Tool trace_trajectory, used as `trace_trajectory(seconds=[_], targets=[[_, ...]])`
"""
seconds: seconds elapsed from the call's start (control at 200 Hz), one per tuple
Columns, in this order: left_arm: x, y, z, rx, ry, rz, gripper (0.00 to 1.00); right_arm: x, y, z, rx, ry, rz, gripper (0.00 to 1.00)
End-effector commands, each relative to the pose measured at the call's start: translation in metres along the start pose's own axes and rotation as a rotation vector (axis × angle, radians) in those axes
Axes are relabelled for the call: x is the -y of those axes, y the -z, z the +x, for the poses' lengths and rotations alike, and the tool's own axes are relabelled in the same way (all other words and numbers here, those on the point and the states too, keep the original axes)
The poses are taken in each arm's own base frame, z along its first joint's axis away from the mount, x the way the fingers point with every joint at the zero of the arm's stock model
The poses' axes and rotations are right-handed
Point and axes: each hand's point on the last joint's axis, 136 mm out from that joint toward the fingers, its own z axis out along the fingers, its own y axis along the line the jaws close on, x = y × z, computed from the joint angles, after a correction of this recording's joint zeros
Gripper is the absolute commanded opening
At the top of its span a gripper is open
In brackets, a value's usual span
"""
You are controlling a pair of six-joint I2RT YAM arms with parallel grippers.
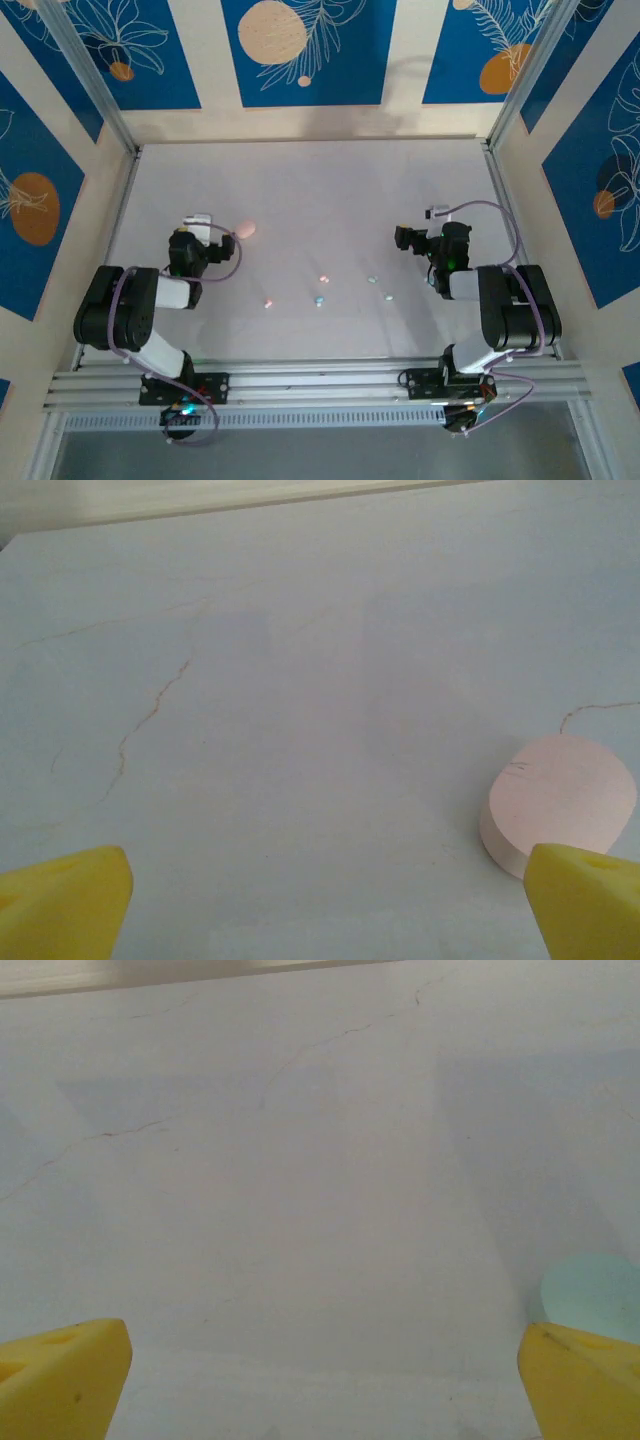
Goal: Insert wireless bluetooth earbuds into charging case
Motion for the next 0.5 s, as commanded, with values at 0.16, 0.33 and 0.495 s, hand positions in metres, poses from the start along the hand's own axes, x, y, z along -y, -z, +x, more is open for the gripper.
trace_trajectory(seconds=[0.16, 0.33, 0.495], targets=[[0.008, 0.001, -0.015, 0.046, -0.019, 0.052, 1.00, 0.001, -0.002, -0.017, 0.044, 0.002, 0.002, 0.99], [0.006, -0.003, -0.014, 0.024, -0.013, 0.038, 1.00, 0.001, -0.002, -0.017, 0.044, 0.000, 0.000, 0.99], [0.004, -0.003, -0.015, 0.031, -0.014, 0.030, 1.00, 0.001, -0.002, -0.017, 0.043, -0.004, -0.006, 0.99]])
